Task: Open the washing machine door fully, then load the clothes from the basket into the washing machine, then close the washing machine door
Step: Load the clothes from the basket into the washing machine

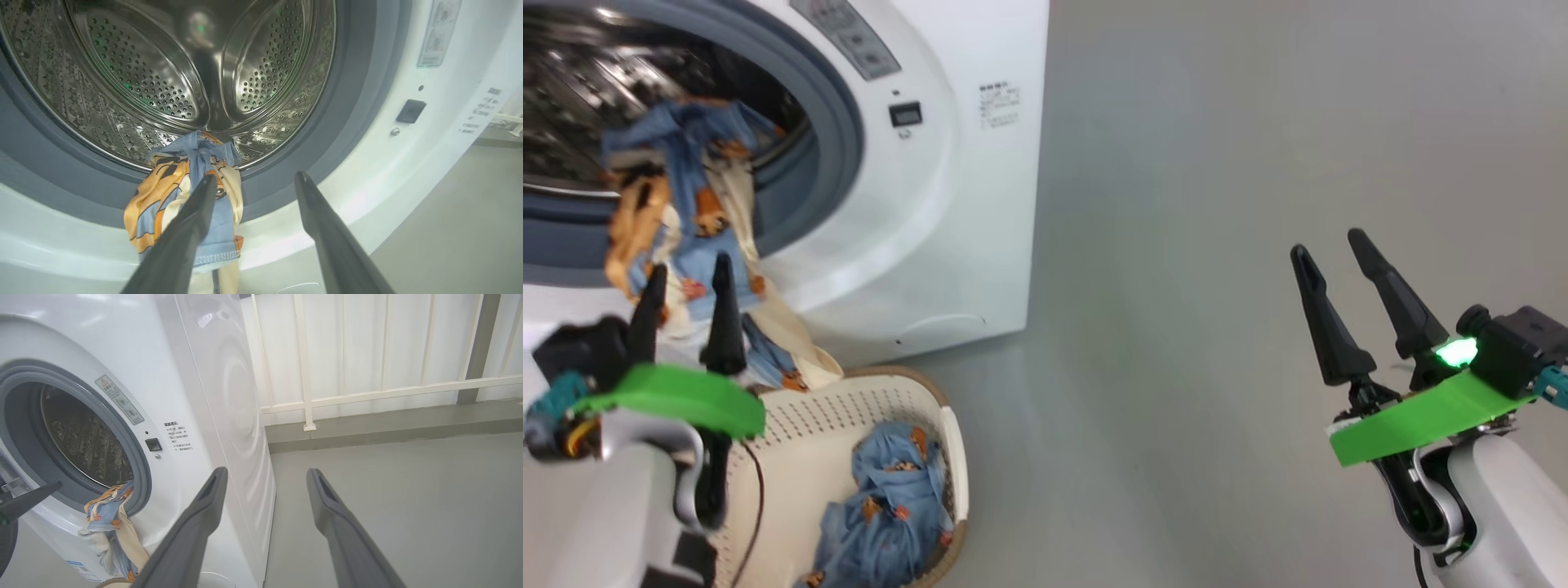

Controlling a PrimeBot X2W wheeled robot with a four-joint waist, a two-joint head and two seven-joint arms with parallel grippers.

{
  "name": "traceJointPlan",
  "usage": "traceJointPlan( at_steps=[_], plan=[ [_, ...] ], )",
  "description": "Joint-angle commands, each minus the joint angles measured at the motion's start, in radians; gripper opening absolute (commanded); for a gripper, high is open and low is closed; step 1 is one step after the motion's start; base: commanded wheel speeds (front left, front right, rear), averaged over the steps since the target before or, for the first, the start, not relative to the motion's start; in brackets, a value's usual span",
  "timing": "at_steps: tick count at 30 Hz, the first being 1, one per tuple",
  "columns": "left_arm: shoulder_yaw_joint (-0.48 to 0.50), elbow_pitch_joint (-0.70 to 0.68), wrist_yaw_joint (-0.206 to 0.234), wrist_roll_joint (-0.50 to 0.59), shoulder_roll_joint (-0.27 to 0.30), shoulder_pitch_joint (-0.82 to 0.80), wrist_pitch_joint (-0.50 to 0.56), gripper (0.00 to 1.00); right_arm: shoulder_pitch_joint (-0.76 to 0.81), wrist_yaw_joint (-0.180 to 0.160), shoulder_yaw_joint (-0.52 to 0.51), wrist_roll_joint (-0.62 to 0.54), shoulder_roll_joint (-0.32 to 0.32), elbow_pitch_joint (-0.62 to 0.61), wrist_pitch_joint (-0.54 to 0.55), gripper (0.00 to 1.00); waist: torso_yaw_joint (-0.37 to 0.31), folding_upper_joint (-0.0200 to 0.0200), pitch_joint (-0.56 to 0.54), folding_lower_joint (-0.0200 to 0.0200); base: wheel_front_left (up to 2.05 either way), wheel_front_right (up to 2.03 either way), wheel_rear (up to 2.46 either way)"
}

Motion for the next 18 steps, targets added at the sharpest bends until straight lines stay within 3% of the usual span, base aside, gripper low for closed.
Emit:
traceJointPlan(
  at_steps=[1, 18],
  plan=[
    [0.035, -0.036, 0.005, 0.006, 0.032, 0.013, -0.006, 1.00, 0.016, 0.005, 0.016, 0.002, -0.018, -0.017, -0.008, 1.00, 0.039, 0.0000, -0.063, 0.0002, 0.00, 0.00, 0.00],
    [0.094, -0.313, 0.033, 0.025, -0.030, 0.330, -0.006, 1.00, 0.089, 0.005, -0.005, 0.005, -0.021, 0.003, -0.008, 1.00, 0.098, 0.0000, -0.176, 0.0002, 0.00, 0.00, 0.00]
  ],
)
